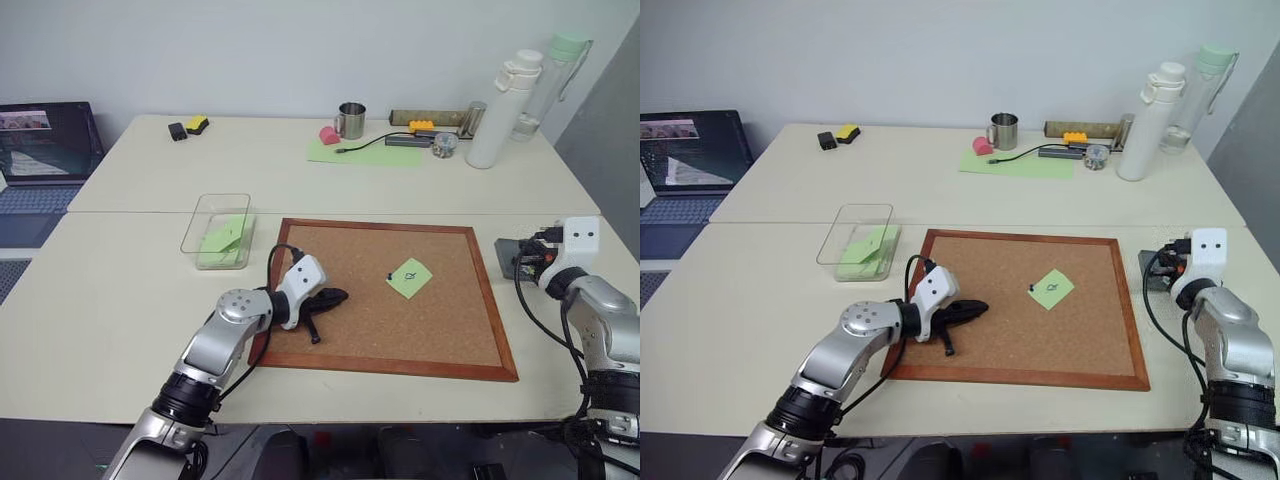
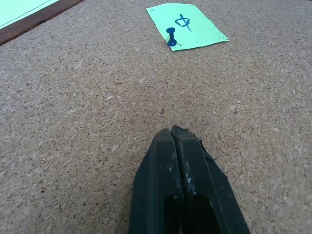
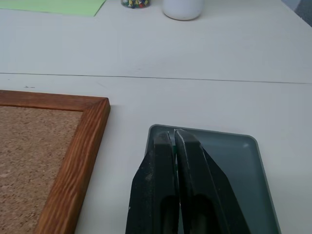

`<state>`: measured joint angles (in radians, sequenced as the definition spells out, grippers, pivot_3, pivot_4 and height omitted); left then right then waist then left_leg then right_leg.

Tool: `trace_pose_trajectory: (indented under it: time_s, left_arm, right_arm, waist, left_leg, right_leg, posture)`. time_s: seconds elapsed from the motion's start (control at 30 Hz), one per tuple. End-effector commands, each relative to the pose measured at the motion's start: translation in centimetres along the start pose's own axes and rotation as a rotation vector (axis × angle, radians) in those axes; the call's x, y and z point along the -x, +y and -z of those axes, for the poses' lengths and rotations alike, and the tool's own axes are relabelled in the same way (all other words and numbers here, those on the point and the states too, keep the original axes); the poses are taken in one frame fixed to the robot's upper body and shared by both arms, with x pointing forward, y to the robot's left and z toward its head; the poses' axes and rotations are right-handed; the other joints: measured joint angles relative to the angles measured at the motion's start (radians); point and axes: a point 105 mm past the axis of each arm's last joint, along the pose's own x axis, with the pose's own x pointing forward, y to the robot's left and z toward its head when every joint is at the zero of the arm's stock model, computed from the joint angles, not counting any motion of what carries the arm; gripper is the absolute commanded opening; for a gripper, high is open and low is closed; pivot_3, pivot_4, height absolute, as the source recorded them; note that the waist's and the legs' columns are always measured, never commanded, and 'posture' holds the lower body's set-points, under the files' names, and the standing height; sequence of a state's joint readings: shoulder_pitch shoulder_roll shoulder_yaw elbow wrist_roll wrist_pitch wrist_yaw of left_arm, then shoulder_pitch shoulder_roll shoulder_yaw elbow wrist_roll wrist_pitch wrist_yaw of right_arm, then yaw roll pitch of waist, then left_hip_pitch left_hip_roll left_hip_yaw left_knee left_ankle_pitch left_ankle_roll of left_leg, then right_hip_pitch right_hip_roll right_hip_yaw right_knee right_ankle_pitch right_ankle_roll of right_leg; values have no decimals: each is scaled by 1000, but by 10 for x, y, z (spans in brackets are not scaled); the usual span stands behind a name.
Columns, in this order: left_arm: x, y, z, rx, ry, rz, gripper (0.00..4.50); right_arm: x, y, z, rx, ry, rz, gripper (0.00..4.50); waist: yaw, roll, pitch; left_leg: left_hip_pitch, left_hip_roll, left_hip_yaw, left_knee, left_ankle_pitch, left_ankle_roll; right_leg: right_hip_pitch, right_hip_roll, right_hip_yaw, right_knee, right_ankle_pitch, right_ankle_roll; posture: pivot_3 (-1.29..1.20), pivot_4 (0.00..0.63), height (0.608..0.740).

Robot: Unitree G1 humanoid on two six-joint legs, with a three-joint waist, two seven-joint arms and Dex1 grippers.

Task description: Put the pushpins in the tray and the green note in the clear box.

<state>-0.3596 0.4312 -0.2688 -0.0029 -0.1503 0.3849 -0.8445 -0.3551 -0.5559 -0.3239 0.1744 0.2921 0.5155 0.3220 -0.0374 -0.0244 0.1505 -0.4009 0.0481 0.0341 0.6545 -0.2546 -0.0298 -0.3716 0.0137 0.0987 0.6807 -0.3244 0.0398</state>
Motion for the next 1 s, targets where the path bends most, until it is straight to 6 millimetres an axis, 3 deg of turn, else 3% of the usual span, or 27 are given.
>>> trace_pose_trajectory:
  time_s: [0.03,0.37,0.67,0.8,0.87,1.0]
  left_arm:
    - [4,-2,26,50,96,1,0]
    - [6,-3,26,53,98,-2,0]
    - [4,-2,25,53,96,1,0]
    - [4,-2,25,53,96,1,0]
    - [4,-2,26,54,97,0,0]
    - [6,-3,26,57,99,-1,0]
  right_arm:
    - [1,-14,-12,-20,-44,26,453]
    - [2,-17,-13,-22,-60,28,2721]
    - [4,-20,-14,-5,-70,43,4479]
    - [4,-21,-15,5,-73,45,4479]
    - [5,-7,-20,29,-105,-21,4479]
    - [20,67,-22,89,-124,-377,4479]
  waist:
    - [0,0,0]
    - [-2,0,0]
    - [-3,0,0]
    - [-3,0,0]
    - [-3,0,0]
    - [-3,1,0]
  left_leg:
    - [0,0,0,0,0,0]
    - [0,1,0,0,0,0]
    - [0,1,0,0,0,0]
    - [0,1,0,0,0,0]
    - [0,1,0,0,0,0]
    - [0,1,0,-1,0,0]
  right_leg:
    - [0,0,0,0,0,0]
    - [0,0,0,0,0,0]
    - [0,0,0,0,0,0]
    - [0,0,0,0,0,0]
    - [0,0,0,0,0,0]
    - [0,0,0,0,0,0]
  posture:
    - [0,150,740]
    - [0,150,740]
    - [0,150,740]
    - [0,150,740]
    - [0,150,740]
    - [0,150,740]
